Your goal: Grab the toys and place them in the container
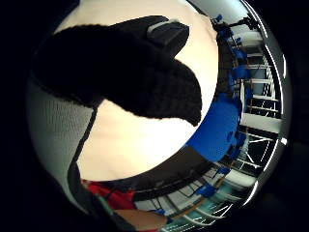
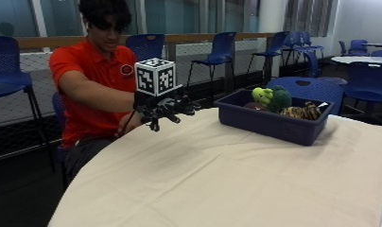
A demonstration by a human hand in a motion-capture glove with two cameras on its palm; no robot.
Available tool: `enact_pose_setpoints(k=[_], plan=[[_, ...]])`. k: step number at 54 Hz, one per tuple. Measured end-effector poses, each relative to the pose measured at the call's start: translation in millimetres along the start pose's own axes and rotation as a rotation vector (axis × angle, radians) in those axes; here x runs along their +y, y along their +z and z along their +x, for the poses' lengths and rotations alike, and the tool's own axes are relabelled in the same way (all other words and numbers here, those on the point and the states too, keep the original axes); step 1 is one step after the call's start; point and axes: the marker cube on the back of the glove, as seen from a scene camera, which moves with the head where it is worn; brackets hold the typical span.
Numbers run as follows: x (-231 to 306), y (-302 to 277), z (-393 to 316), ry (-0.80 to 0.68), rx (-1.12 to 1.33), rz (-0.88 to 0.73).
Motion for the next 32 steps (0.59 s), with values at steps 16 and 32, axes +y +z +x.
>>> enact_pose_setpoints(k=[16, 32], plan=[[18.7, -12.9, 20.0, 0.028, 0.013, 0.015], [22.4, -10.7, 28.1, 0.024, 0.006, 0.015]])
